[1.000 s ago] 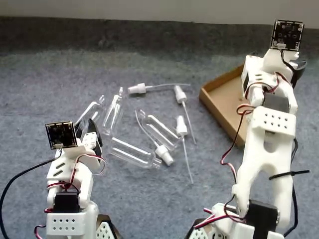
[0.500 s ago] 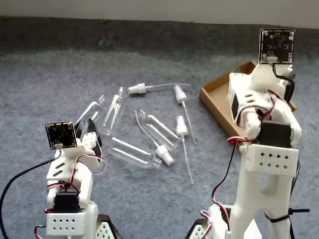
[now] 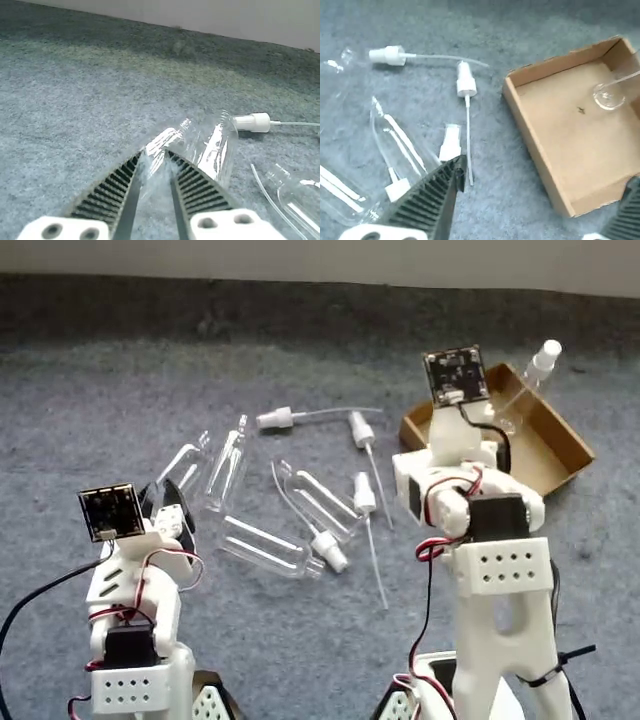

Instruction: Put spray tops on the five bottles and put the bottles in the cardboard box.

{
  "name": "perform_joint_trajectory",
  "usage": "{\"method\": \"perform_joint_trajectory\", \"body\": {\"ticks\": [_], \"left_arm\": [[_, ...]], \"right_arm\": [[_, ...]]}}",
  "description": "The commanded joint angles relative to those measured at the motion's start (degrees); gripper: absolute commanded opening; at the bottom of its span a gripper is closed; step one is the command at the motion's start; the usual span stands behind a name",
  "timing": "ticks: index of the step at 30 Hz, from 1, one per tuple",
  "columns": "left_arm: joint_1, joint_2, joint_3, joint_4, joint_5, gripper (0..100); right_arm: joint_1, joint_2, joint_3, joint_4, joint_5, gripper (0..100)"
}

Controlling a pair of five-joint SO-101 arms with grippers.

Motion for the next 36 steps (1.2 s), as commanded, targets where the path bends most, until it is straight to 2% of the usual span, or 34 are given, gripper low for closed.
{"method": "perform_joint_trajectory", "body": {"ticks": [1, 7, 11, 14, 22, 28, 36], "left_arm": [[-0.84, -0.84, 1.01, 0.09, -0.62, 2], [-0.84, -0.84, 1.01, 0.09, -0.62, 2], [-0.84, -0.84, 1.01, 0.09, -0.62, 2], [-0.84, -0.84, 1.01, 0.09, -0.62, 2], [-1.1, -0.84, 1.01, 0.09, -0.62, 2], [-5.49, -0.84, 1.01, -0.09, -0.62, 2], [-5.49, -0.84, 1.01, -0.09, -0.62, 2]], "right_arm": [[-3.82, -1.1, 0.31, 0.22, 0.35, 41.9], [-10.24, -1.01, -0.04, 0.66, 0.53, 41.9], [-15.6, 0.66, -1.27, 3.12, 8.62, 41.9], [-16.66, 6.2, -5.49, 4.79, 10.11, 41.9], [-17.54, 28.35, -25.71, 12.53, 10.55, 41.9], [-21.85, 47.43, -42.24, 22.2, 17.14, 41.9], [-23.52, 68.88, -65.19, 29.23, 17.67, 41.9]]}}
